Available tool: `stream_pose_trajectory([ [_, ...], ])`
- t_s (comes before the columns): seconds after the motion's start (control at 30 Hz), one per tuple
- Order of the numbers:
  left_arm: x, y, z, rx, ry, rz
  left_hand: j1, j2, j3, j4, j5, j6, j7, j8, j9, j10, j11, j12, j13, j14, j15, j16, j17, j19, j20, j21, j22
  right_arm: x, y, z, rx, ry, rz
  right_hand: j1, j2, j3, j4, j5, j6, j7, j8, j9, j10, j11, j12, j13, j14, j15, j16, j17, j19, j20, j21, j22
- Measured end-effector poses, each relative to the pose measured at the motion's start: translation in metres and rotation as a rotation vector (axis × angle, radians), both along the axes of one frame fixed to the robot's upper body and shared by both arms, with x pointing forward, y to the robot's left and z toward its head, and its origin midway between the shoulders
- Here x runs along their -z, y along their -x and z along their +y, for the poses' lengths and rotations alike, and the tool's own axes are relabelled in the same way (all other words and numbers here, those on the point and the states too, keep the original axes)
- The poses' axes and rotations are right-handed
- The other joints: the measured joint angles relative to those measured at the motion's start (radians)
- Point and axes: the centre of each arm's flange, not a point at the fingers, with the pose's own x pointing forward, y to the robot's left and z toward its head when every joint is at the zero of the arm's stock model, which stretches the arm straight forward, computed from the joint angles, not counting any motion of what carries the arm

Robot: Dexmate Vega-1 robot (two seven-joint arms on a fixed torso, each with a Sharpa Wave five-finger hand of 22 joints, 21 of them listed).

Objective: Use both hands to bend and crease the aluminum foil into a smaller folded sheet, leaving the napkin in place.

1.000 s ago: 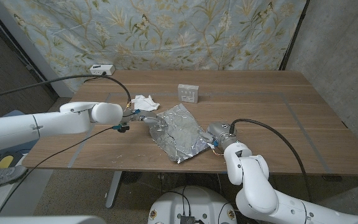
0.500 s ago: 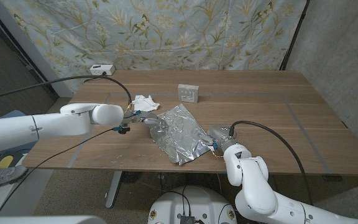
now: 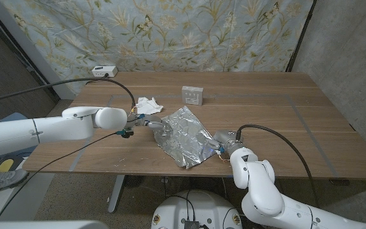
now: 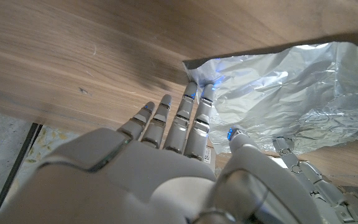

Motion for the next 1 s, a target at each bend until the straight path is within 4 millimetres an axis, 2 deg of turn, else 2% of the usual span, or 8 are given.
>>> stream_pose_trajectory([
  [0.43, 0.001, -0.001, 0.002, -0.001, 0.004, 0.003, 0.0, 0.0, 0.0, 0.0, 0.0, 0.0, 0.0, 0.0, 0.001, -0.004, 0.004, 0.0, 0.001, 0.0, 0.0, 0.0, 0.0, 0.0, 0.0, 0.0, 0.0, -0.001, -0.003, -0.003, 0.003, -0.019, 0.0, -0.005, 0.003, 0.004, -0.004, 0.0, -0.005, -0.006, 0.0, 0.0, -0.003, -0.003, 0.0, 0.0, 0.0, 0.0, 0.0, 0.0, 0.0, 0.0, 0.0, 0.0],
  [0.8, 0.001, -0.002, 0.003, 0.003, 0.008, 0.006, 0.0, 0.0, 0.0, 0.0, 0.0, 0.0, 0.0, 0.0, 0.002, -0.004, 0.003, -0.001, 0.001, 0.0, 0.0, 0.0, 0.0, 0.0, 0.0, 0.0, 0.0, -0.016, 0.007, -0.002, -0.021, -0.025, -0.037, -0.005, 0.003, 0.008, -0.008, 0.0, -0.005, -0.005, 0.0, 0.0, -0.003, -0.003, 0.0, 0.0, 0.0, 0.0, 0.0, 0.0, 0.0, 0.0, 0.0, 0.0],
  [1.0, 0.002, -0.003, 0.005, -0.001, 0.012, 0.007, 0.0, 0.0, 0.0, 0.0, 0.0, 0.0, 0.0, 0.0, 0.002, -0.004, 0.003, -0.001, 0.0, 0.0, 0.0, 0.0, 0.0, 0.0, 0.0, 0.0, 0.0, -0.022, 0.01, -0.002, -0.024, -0.03, -0.054, -0.005, 0.003, 0.012, -0.004, 0.0, -0.005, -0.005, 0.0, 0.001, -0.003, -0.003, 0.0, 0.0, 0.0, 0.0, 0.0, 0.0, 0.004, -0.004, 0.0, 0.0],
])
